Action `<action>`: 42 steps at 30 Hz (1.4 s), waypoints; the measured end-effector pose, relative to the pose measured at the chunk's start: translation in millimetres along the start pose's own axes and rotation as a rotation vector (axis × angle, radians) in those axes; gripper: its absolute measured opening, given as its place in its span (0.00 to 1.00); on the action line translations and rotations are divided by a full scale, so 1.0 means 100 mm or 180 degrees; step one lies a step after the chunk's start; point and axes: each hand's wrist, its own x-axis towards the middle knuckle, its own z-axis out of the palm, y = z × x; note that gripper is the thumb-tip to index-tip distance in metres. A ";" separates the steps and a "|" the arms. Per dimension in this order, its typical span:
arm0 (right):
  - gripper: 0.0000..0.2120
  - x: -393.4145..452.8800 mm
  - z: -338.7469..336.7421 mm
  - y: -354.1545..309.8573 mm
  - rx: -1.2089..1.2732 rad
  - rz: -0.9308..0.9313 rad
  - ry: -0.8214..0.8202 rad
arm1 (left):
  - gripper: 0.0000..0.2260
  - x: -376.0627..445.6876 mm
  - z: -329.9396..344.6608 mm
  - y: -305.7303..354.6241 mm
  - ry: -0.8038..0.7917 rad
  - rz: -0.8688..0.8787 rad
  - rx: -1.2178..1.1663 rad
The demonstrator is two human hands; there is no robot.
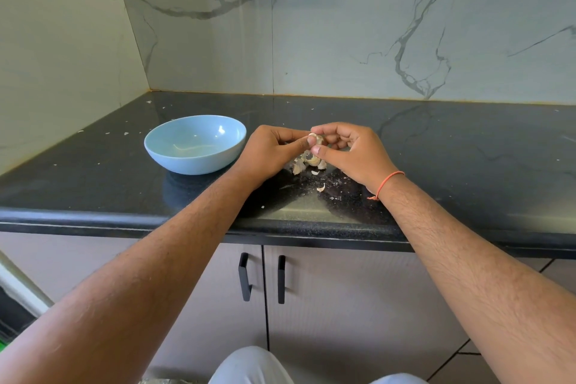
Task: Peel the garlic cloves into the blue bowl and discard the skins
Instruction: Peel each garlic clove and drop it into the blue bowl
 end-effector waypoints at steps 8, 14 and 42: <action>0.17 0.00 0.03 0.00 -0.0129 0.0015 -0.0001 | 0.11 0.01 0.00 0.00 0.0007 -0.0048 -0.0123; 0.21 0.02 0.04 0.02 -0.0426 0.0003 -0.0165 | 0.11 0.02 0.01 -0.02 -0.0097 -0.0087 -0.0063; 0.13 0.06 0.01 0.05 -0.0026 0.0279 0.0082 | 0.07 0.03 0.03 -0.01 0.0242 -0.0376 0.0274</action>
